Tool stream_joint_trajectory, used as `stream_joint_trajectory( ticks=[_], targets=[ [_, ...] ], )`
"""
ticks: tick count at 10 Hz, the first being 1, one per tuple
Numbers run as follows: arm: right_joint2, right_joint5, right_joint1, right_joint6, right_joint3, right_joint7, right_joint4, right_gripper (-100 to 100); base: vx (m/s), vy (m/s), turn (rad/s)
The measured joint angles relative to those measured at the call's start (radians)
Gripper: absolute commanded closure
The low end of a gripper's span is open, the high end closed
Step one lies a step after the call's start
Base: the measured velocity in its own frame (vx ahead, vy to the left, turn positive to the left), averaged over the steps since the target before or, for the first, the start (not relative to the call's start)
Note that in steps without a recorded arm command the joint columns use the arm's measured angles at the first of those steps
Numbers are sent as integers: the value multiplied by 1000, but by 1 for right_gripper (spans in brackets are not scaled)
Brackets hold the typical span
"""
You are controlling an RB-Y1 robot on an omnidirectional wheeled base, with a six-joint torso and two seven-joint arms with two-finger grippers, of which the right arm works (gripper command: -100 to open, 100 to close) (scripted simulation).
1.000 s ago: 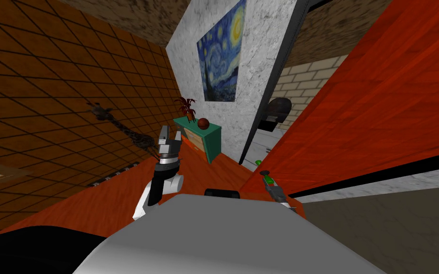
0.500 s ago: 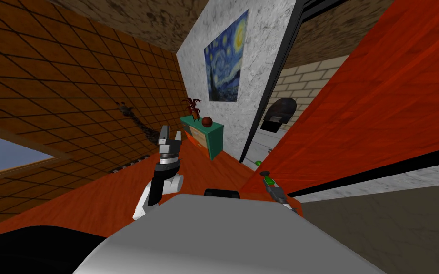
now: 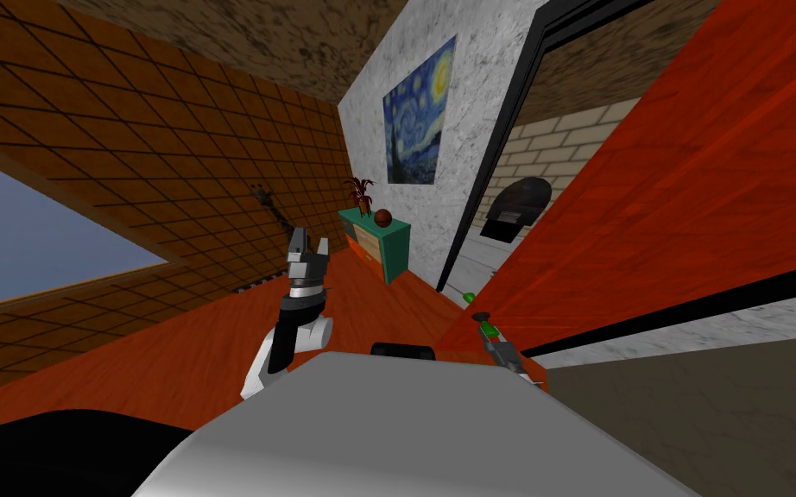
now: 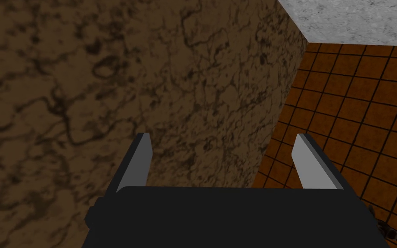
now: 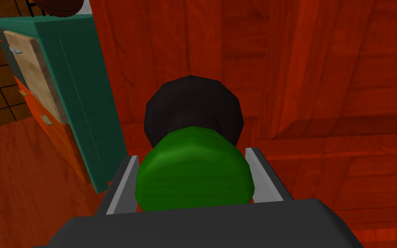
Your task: Pull the door open
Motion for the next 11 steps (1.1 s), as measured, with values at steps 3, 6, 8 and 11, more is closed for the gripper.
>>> stream_joint_trajectory(
  ticks=[3, 6, 8, 11],
  targets=[
    [3, 5, -8, -22, 12, -15, 29, 100, -141, -43, 109],
    [0, 13, 4, -73, 27, -26, 61, 100, -138, -46, 90],
    [-1, 18, 13, -107, 37, -35, 85, 100, -99, -46, 81],
    [-2, 25, 30, -158, 51, -44, 112, 100, -94, -50, 84]
  ],
)
